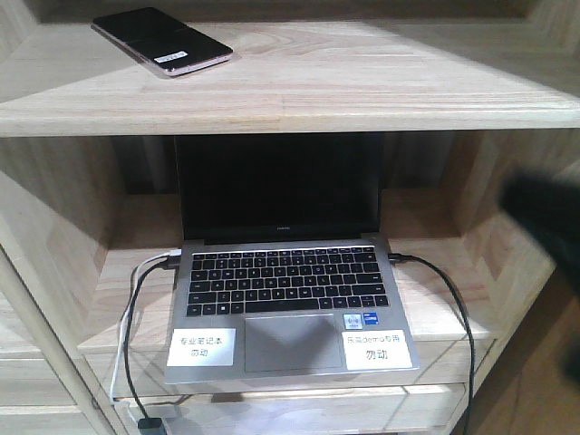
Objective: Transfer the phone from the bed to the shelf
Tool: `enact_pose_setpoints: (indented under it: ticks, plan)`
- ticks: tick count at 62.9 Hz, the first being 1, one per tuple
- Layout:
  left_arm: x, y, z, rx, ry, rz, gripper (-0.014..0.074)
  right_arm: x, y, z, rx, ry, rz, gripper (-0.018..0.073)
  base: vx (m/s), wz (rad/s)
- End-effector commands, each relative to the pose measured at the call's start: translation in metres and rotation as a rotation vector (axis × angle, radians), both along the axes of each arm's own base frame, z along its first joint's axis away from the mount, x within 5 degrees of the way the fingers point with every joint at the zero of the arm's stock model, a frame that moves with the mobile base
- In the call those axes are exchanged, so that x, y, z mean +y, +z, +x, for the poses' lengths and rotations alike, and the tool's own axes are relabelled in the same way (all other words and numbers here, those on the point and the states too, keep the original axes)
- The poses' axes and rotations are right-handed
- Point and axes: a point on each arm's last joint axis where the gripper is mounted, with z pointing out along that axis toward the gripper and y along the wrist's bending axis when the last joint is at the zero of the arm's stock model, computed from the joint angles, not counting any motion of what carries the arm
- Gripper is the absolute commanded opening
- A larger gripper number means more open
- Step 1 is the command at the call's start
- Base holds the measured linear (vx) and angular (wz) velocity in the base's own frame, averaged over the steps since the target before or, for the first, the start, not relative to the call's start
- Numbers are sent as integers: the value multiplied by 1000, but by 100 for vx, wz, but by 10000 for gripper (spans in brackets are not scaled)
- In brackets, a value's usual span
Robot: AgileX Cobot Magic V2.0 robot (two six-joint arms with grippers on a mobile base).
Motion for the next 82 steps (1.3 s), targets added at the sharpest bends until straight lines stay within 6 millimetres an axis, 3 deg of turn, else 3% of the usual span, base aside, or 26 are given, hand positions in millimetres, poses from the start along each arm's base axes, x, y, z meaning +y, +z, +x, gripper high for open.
enact_pose_setpoints:
  ticks: [1,22,82]
  plan:
    - [0,5,0,-75,3,-7,1,-9,-5,-11,-67,-35,54,-4,0,0]
    - [0,5,0,-75,3,-7,1,-19,-57,-31,-35,-35,41,-4,0,0]
    - [0,5,0,-75,3,-7,1,-23,-56,-30,-39,-71,62,-2,0,0]
